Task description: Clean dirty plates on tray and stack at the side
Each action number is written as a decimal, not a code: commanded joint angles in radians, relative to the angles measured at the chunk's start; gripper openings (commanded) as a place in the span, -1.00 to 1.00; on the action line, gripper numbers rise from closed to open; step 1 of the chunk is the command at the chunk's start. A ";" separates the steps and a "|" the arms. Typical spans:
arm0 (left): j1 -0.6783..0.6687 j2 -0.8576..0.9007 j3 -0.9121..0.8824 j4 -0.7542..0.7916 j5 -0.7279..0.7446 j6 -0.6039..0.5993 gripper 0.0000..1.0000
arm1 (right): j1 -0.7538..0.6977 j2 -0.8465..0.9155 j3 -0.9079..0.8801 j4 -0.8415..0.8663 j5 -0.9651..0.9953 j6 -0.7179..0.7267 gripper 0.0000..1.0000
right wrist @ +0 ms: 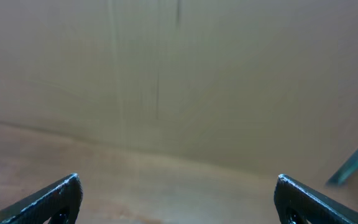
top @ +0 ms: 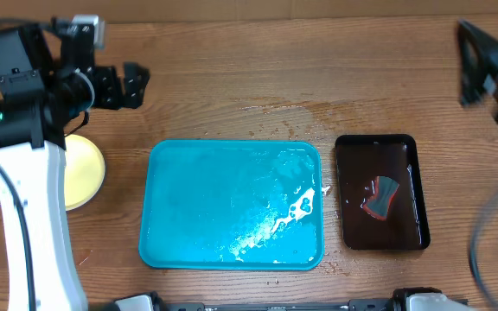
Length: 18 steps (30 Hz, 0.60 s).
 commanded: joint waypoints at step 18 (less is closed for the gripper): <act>-0.158 -0.611 0.250 -0.209 -0.150 0.135 1.00 | -0.003 -0.334 0.020 -0.161 -0.064 -0.107 1.00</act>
